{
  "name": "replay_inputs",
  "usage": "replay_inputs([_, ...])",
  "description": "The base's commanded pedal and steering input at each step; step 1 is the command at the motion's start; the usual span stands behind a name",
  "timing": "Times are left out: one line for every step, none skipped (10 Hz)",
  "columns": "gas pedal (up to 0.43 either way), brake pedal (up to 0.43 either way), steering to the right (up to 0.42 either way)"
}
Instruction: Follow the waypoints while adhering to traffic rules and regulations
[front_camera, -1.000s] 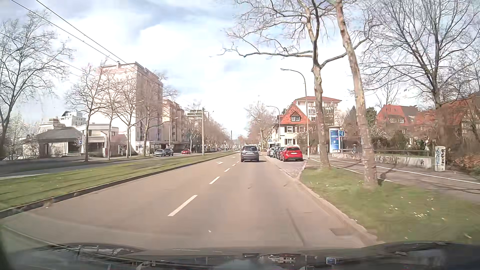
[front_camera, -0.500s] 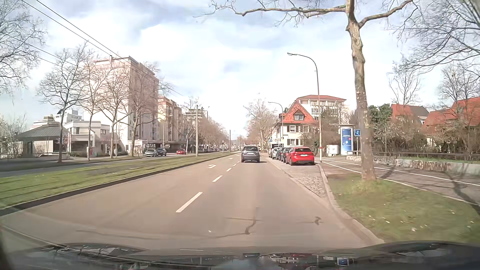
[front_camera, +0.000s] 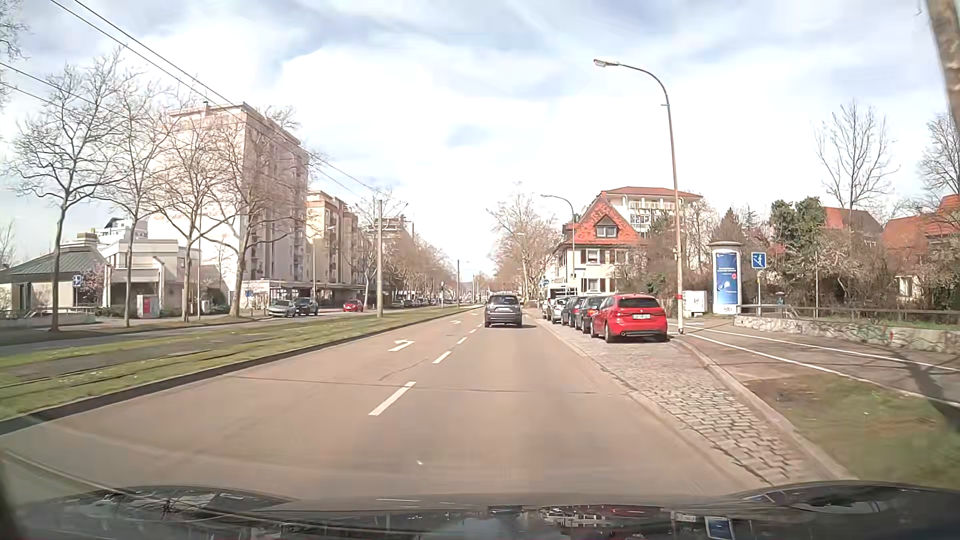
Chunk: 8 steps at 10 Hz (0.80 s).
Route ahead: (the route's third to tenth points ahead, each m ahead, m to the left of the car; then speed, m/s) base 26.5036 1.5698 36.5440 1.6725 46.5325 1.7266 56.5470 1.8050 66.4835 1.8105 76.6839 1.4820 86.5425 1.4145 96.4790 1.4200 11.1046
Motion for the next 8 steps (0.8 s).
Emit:
replay_inputs([0.059,0.000,0.001])
replay_inputs([0.059,0.000,0.001])
replay_inputs([0.059,0.000,0.001])
replay_inputs([0.059,0.000,0.001])
replay_inputs([0.059,0.000,0.001])
replay_inputs([0.059,0.000,0.001])
replay_inputs([0.059,0.000,0.001])
replay_inputs([0.059,0.000,0.001])
